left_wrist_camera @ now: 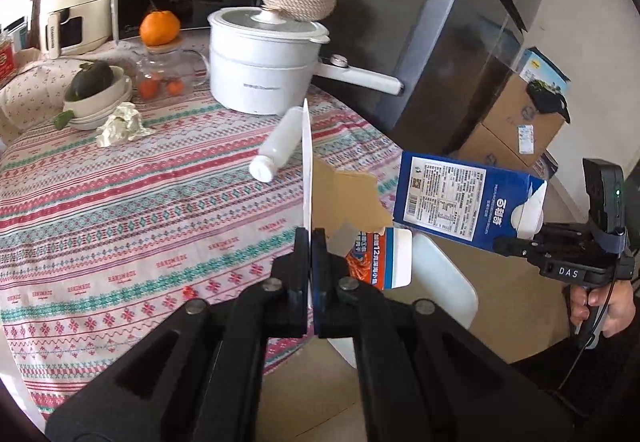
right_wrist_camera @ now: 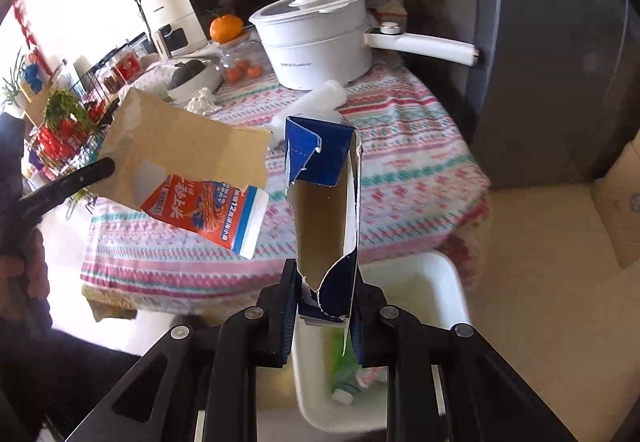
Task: Collect trash
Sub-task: 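Carry the paper bag and blue box over the white bin and open both tools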
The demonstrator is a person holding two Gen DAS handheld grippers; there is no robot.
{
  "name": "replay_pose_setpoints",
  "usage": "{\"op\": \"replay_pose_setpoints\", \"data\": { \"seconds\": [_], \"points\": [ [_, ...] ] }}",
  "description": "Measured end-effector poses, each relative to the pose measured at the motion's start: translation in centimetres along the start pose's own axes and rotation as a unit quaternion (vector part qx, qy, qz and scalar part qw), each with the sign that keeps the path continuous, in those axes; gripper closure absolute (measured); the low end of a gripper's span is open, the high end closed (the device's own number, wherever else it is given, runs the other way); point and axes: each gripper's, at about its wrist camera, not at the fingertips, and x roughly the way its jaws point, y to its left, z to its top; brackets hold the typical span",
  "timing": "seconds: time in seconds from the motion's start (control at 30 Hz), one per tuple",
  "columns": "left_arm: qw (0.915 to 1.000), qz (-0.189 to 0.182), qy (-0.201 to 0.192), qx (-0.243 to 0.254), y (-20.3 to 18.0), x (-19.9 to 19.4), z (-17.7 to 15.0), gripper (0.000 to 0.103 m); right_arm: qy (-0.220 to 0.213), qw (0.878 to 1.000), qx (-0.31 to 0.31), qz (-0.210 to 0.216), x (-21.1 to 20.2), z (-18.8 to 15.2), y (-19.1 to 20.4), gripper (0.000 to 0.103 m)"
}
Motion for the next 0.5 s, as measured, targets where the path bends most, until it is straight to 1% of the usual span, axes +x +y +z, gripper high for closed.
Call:
{"op": "replay_pose_setpoints", "data": {
  "seconds": [0.1, 0.23, 0.3, 0.37, 0.5],
  "points": [
    [0.9991, -0.015, 0.016, 0.037, -3.1, 1.4, -1.0, 0.101, 0.006, 1.0, -0.004, -0.026, -1.5, -1.9, -1.4, 0.08],
    [0.995, -0.032, 0.054, 0.078, -6.9, 3.9, -2.6, 0.101, 0.029, 0.998, 0.012, -0.045, -1.9, -4.5, -4.1, 0.08],
    [0.9919, -0.033, 0.073, 0.098, -8.7, 5.4, -3.5, 0.101, 0.041, 0.998, 0.02, -0.054, -1.9, -5.5, -5.4, 0.08],
    [0.9892, -0.031, 0.084, 0.116, -10.1, 6.5, -4.3, 0.101, 0.053, 0.997, 0.031, -0.054, -1.7, -6.4, -6.8, 0.08],
    [0.9838, -0.026, 0.107, 0.141, -12.3, 9.1, -5.7, 0.101, 0.081, 0.994, 0.036, -0.063, -0.7, -7.9, -8.4, 0.08]
  ]
}}
